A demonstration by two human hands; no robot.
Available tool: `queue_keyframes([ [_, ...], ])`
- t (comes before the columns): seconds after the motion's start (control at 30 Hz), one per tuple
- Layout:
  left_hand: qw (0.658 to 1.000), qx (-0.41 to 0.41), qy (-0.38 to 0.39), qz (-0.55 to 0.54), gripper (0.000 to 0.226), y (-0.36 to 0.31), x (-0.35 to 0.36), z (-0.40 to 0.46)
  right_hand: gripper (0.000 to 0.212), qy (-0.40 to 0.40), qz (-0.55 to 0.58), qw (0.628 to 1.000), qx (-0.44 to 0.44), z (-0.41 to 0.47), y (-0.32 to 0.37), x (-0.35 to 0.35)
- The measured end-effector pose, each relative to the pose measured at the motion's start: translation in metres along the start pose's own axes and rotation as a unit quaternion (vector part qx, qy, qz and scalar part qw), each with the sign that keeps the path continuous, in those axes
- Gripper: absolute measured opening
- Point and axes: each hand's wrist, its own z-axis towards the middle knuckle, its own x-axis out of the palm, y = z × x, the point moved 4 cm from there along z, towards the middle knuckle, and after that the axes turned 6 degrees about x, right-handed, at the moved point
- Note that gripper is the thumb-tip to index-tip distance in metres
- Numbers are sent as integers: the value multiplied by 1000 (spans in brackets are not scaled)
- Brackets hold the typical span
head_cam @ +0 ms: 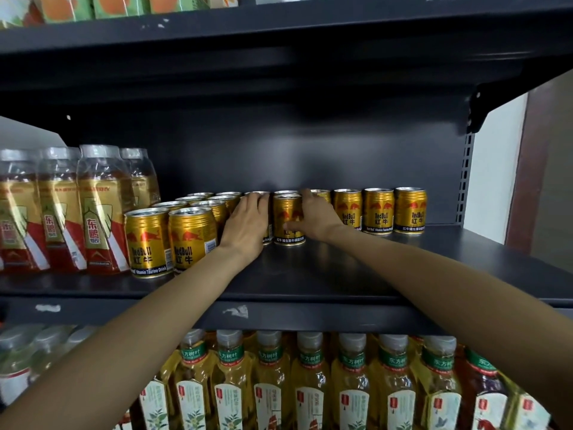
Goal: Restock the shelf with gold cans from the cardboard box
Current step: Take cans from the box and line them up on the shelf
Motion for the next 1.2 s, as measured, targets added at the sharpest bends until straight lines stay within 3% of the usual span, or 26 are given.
queue_keyframes([
  [0.23,1000,4,-6,-23,97,1,2,-1,85,15,28,1000,2,-2,-4,2],
  [0.57,999,4,-4,-42,93,-2,0,-3,96,146,25,989,26,-21,-12,-1],
  [0.87,998,0,19,-59,86,-2,-2,-2,94,171,32,984,37,-28,-4,-9],
  [0.93,998,5,21,-59,80,-3,-13,-2,86,147,43,988,19,-38,-1,-23],
  [1.07,994,34,17,-103,66,-20,-54,-17,71,27,70,996,-40,-74,2,-59],
  [1.2,982,61,-87,-159,41,-49,-104,-75,48,-106,189,972,-92,-141,2,-82],
])
